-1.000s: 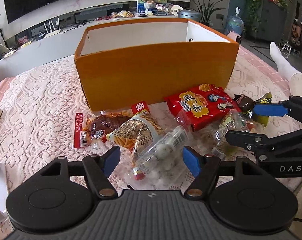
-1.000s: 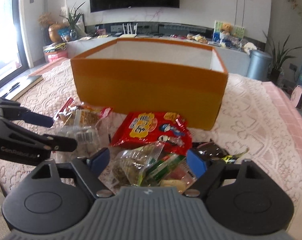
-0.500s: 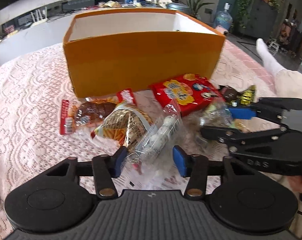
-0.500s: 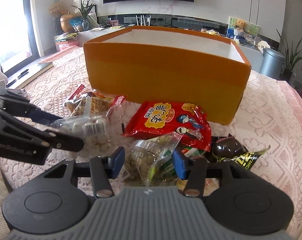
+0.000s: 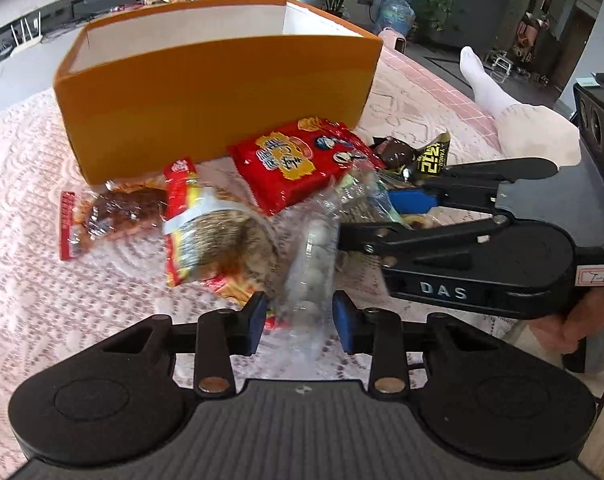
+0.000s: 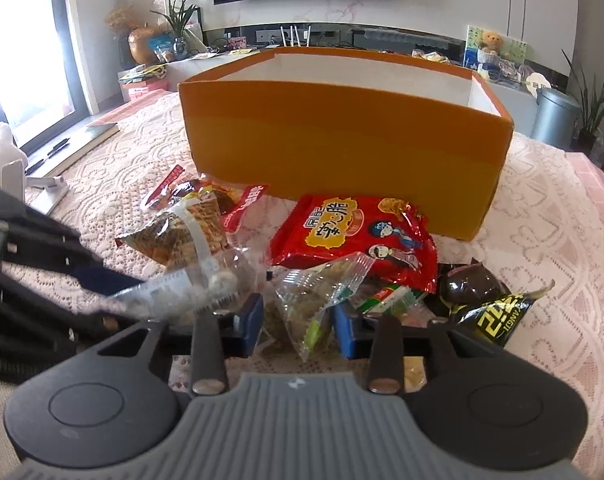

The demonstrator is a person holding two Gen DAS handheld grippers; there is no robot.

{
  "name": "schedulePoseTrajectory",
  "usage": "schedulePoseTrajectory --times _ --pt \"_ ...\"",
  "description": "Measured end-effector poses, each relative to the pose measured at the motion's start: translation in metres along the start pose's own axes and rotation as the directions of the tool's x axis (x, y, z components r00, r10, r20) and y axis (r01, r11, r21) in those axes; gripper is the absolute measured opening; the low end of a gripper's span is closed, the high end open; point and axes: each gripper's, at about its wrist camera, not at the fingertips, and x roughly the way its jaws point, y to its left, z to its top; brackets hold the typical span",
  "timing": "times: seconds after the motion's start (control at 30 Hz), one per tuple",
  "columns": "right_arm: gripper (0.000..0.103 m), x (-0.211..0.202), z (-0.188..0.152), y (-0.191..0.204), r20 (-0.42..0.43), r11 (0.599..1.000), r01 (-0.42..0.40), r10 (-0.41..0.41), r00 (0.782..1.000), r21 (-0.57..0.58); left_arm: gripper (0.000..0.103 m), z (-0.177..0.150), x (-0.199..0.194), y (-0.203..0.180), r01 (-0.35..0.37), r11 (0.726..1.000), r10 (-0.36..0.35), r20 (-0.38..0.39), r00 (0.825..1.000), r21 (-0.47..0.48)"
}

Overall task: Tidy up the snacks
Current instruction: 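Grasp clear tube of white eggs with left gripper while right grasps clear green-snack bag, then carry egg tube with left gripper while right gripper carries green-snack bag over box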

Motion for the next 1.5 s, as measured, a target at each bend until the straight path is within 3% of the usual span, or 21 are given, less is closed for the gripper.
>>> schedulePoseTrajectory --times 0.2,0.27,0.33,0.43,0.83,1.23,1.5 --pt "0.043 0.007 0.001 -0.002 0.002 1.0 -0.002 0.002 1.0 0.023 0.043 -0.001 0.007 -0.001 -0.024 0.999 0.024 0.004 1.0 -0.024" --pt "0.043 0.008 0.0 -0.003 0.0 1.0 -0.003 0.003 1.0 0.028 0.038 -0.001 0.007 -0.003 -0.035 0.999 0.035 0.006 0.999 -0.014" --pt "0.04 0.008 -0.001 0.0 0.001 1.0 0.003 -0.003 1.0 0.01 0.023 0.0 0.007 -0.006 -0.05 0.999 0.05 0.009 0.999 -0.004" --pt "0.039 0.007 -0.001 0.002 0.0 1.0 0.005 -0.005 1.0 -0.003 0.02 0.0 0.004 -0.004 -0.041 0.998 0.042 0.011 0.999 -0.038" --pt "0.037 -0.017 -0.005 0.008 0.04 0.999 0.018 -0.017 0.999 -0.038 0.018 0.003 -0.036 -0.012 -0.054 0.994 0.061 0.073 0.995 -0.097" --pt "0.037 -0.055 0.0 0.02 0.114 0.997 0.044 -0.038 0.993 -0.056 0.018 0.016 -0.075 -0.011 -0.098 0.98 0.124 0.152 0.98 -0.172" --pt "0.037 -0.081 0.018 0.016 0.186 0.992 0.122 -0.113 0.976 -0.037 0.018 0.035 -0.09 -0.005 -0.129 0.973 0.163 0.177 0.971 -0.189"
